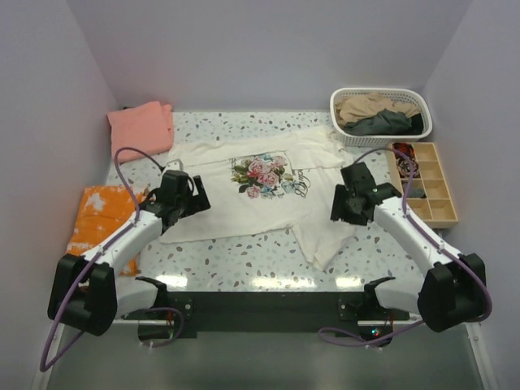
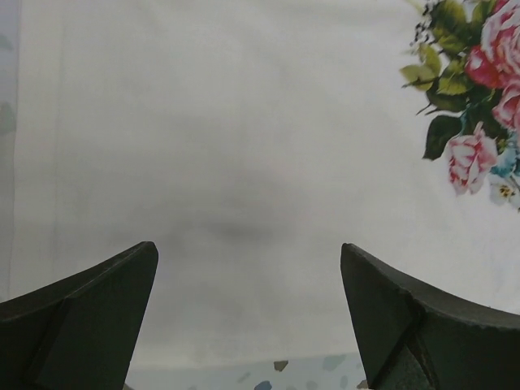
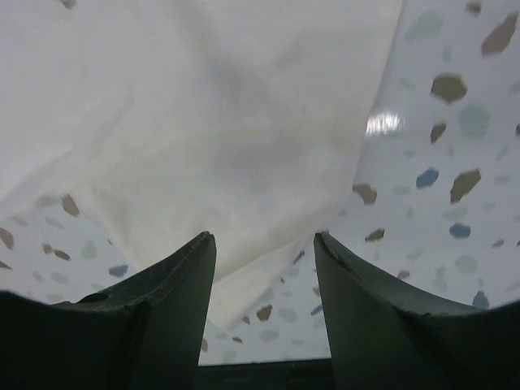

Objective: Fold and stack the t-shirts
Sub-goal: Fold the tshirt

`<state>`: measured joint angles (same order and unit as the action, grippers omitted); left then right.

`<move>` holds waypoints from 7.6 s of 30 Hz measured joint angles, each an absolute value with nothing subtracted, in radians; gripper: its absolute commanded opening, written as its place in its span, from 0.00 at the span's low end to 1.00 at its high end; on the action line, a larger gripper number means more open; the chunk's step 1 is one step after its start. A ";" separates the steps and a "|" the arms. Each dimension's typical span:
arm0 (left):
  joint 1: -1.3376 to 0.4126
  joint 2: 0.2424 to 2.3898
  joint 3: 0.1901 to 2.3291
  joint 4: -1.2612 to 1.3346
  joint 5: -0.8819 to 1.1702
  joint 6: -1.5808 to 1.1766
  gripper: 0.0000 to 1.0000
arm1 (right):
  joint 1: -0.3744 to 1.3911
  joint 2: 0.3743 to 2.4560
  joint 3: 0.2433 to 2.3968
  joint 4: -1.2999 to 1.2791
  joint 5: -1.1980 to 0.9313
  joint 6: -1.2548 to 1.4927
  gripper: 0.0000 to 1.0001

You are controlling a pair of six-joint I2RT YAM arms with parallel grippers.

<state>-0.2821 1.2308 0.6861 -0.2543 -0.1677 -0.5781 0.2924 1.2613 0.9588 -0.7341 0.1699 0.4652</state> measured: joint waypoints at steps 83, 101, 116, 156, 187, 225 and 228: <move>-0.131 1.094 0.435 -0.397 -0.255 -0.815 0.00 | 0.680 1.106 0.724 -0.951 0.246 0.845 0.00; -0.131 1.060 0.436 -0.446 -0.162 -0.828 0.04 | 0.680 1.073 0.724 -0.983 0.297 0.857 0.00; -0.131 1.002 0.541 -0.551 -0.165 -0.821 0.00 | 0.680 1.007 0.791 -1.018 0.392 0.874 0.00; -0.063 1.540 0.893 -0.400 -0.229 -0.680 0.00 | 0.374 1.636 1.357 -0.641 0.528 0.491 0.00; -0.056 1.413 0.862 -0.481 -0.170 -0.669 0.01 | 0.297 1.685 1.450 -0.662 0.461 0.369 0.00; 0.033 1.491 0.994 -0.263 -0.051 -0.586 1.00 | 0.200 1.785 1.571 -0.503 0.376 0.294 0.68; 0.015 1.513 0.990 -0.221 0.069 -0.562 1.00 | 0.200 1.802 1.548 -0.513 0.342 0.315 0.65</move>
<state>0.0154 1.5127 0.9897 -0.2211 0.0692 -0.5625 0.2005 1.8019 1.5482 -0.5133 0.3420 0.3149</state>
